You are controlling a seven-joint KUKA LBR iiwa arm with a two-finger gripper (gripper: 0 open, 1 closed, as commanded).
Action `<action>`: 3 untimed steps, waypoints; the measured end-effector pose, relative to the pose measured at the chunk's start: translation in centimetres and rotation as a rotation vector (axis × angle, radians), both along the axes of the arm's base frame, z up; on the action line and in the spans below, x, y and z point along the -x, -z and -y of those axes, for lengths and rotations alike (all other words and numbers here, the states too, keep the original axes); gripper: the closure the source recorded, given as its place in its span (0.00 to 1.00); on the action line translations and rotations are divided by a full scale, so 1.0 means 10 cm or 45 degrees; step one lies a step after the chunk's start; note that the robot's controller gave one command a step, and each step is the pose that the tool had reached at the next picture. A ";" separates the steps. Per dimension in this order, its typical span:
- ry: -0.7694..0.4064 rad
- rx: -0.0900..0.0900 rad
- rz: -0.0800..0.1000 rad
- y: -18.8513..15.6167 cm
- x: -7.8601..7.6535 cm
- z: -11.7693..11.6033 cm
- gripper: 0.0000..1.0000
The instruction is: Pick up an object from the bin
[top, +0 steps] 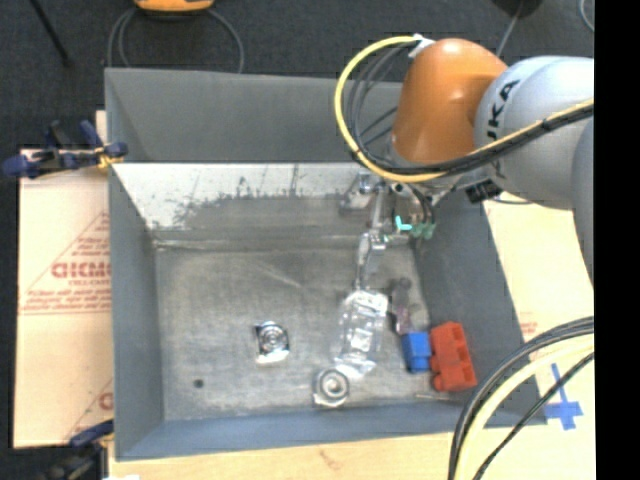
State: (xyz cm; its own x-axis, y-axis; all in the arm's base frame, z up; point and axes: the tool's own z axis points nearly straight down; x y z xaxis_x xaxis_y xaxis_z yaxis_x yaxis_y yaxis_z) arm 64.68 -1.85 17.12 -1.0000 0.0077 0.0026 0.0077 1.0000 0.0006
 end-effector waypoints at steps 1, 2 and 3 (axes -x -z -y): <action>-0.248 0.000 0.008 0.77 0.39 0.43 0.00; -0.268 0.004 0.024 0.96 0.98 0.64 0.00; -0.273 0.005 0.031 0.94 0.95 0.63 1.00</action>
Offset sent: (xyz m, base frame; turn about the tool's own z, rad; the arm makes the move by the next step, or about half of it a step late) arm -0.0413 -0.0409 -0.0823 -0.1994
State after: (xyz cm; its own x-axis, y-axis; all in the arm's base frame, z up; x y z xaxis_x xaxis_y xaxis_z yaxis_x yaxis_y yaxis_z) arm 55.20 -8.16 7.76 -0.9785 -0.2051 -0.0210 -0.2050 0.9787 -0.0060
